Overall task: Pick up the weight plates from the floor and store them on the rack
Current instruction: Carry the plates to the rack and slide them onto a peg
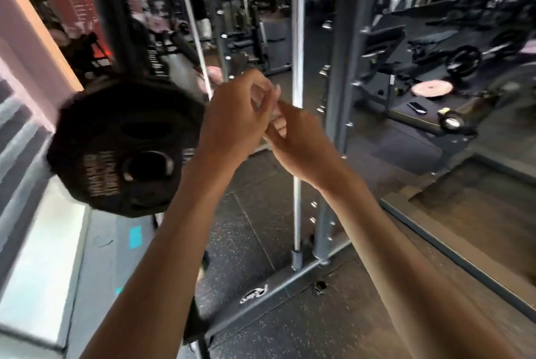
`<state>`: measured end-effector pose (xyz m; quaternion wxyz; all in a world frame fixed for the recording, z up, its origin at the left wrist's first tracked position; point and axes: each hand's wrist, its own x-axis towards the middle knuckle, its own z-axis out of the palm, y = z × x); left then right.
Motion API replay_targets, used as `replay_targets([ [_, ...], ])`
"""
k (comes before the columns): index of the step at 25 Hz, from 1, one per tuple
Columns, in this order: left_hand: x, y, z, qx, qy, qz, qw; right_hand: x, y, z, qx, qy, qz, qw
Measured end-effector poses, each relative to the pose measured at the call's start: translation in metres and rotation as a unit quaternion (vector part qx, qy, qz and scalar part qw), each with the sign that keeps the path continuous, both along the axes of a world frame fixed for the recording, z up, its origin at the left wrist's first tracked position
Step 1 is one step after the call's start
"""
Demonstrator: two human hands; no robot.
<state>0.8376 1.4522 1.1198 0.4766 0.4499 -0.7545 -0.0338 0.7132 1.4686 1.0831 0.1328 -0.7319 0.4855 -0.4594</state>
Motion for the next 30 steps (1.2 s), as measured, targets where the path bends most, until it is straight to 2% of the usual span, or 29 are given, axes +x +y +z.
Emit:
replay_targets([
  [3,-0.095,-0.022,-0.031,0.095,0.0,-0.048,0.994,-0.089,-0.004,-0.019,0.051,0.07,-0.068,0.994],
  [7,-0.225,-0.035,-0.067,0.16,0.009,-0.113,0.98,-0.215,-0.008,-0.045,0.139,0.1,-0.13,0.977],
  [13,-0.377,-0.081,-0.124,0.271,0.032,-0.201,0.941,-0.371,-0.035,-0.087,0.231,0.077,-0.197,0.95],
  [18,-0.489,-0.169,-0.174,0.365,-0.017,-0.178,0.914,-0.49,-0.116,-0.141,0.297,0.102,-0.224,0.923],
  [23,-0.603,-0.282,-0.206,0.415,-0.021,-0.149,0.897,-0.594,-0.226,-0.176,0.359,0.166,-0.194,0.898],
  [27,-0.658,-0.366,-0.229,0.455,-0.039,-0.119,0.882,-0.655,-0.325,-0.192,0.384,0.181,-0.175,0.888],
  [30,-0.681,-0.444,-0.257,0.485,-0.05,-0.077,0.87,-0.677,-0.417,-0.214,0.417,0.213,-0.115,0.876],
])
